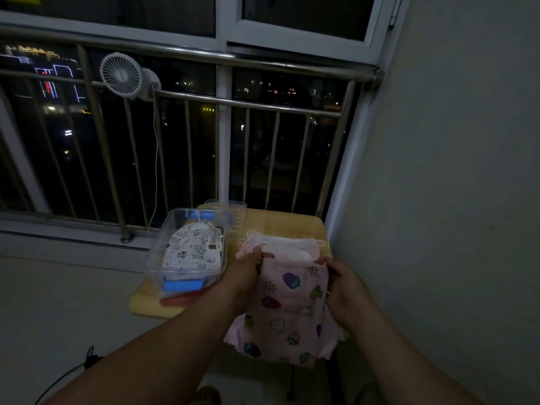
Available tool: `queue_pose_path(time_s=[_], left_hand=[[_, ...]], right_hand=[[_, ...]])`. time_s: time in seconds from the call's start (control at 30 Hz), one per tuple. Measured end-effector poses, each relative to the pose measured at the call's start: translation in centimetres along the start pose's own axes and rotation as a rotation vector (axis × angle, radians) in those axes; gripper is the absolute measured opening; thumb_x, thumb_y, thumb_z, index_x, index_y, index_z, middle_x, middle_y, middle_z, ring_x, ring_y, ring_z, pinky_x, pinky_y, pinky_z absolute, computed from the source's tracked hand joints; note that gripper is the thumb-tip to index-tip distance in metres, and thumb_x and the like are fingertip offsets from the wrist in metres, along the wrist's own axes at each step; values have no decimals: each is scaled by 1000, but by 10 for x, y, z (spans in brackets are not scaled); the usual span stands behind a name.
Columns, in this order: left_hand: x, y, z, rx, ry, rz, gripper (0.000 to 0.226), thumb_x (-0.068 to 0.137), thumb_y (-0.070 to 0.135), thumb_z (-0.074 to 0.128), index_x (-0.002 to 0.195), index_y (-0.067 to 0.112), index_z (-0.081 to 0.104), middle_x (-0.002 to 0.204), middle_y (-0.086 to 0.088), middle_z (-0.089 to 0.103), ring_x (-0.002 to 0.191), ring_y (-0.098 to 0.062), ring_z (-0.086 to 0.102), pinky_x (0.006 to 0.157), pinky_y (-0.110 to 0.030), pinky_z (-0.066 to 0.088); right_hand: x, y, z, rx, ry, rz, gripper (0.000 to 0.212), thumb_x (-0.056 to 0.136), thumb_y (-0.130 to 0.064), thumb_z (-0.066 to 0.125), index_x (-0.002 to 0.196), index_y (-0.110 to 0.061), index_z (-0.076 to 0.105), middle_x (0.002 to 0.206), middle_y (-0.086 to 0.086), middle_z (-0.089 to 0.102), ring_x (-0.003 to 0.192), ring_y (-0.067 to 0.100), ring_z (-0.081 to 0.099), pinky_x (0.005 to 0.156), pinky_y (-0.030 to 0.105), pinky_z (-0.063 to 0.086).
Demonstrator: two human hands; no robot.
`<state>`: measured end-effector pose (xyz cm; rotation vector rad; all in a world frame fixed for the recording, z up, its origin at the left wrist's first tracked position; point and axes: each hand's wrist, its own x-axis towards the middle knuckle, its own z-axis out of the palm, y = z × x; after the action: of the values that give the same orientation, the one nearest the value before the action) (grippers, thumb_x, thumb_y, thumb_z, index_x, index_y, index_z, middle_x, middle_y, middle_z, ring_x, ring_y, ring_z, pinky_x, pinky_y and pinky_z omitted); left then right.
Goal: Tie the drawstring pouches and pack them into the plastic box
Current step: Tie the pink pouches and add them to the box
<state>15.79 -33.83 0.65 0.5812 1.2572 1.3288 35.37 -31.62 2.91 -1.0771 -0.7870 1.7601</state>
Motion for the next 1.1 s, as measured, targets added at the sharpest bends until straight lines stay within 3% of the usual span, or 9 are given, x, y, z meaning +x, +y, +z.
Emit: queue_pose_path(time_s=[0.23,0.37,0.47,0.57,0.63,0.77,0.87,0.97,1.1], left_hand=[[1,2,2,-149,33,-24,48,111,36,39,85,9,70,112,-15,75,104,-28,66,94,-40,50],[5,1,-4,-307,90,-33,41,111,23,34,73,16,45,74,-10,71,90,-28,67,81,-38,49],[5,6,-5,-431,92,-37,43,110,24,36,68,18,37,58,-3,36,56,-22,42,67,-38,50],[6,4,-3,-152,45,8,46,110,34,39,66,23,33,59,0,20,50,-16,17,46,-26,21],[7,6,2,196,31,93,41,108,37,41,71,20,47,60,-7,36,48,-17,30,45,-24,27],[-1,12,17,869,-85,346,29,110,19,41,125,3,61,110,-20,63,102,-32,59,77,-34,44],[-13,24,29,936,-232,437,38,104,47,52,84,15,56,76,0,52,72,-18,51,63,-31,36],[-9,31,38,1024,-289,476,33,106,48,47,89,23,61,74,7,57,67,-6,52,65,-29,39],[-5,40,38,801,-182,414,44,110,40,40,98,9,69,97,-21,68,83,-33,63,61,-24,42]], right_hand=[[4,5,2,135,56,54,22,93,-10,51,77,-11,65,94,13,72,87,29,65,77,40,51],[20,11,-12,310,184,33,27,96,-11,42,70,-15,44,82,7,59,88,26,65,100,43,48],[26,13,-20,393,210,37,27,95,-7,37,68,-14,39,64,6,46,72,24,58,96,48,51],[29,16,-17,359,232,46,31,92,-6,38,63,-16,32,46,0,30,48,15,30,67,34,47],[30,15,-13,258,240,37,34,94,-8,41,63,-17,32,48,0,27,51,15,24,59,29,37],[21,1,0,-266,153,-141,25,98,-9,45,73,-11,51,59,7,46,54,20,48,61,36,50],[19,-14,16,-573,26,-341,22,96,-10,53,77,-8,65,77,9,67,80,27,65,78,41,56],[20,-22,34,-723,-65,-469,21,97,-20,60,85,-20,78,92,-5,74,96,18,68,87,36,53],[24,-15,38,-561,-30,-445,21,104,-31,54,109,-26,74,109,-5,75,103,12,69,93,35,54]])
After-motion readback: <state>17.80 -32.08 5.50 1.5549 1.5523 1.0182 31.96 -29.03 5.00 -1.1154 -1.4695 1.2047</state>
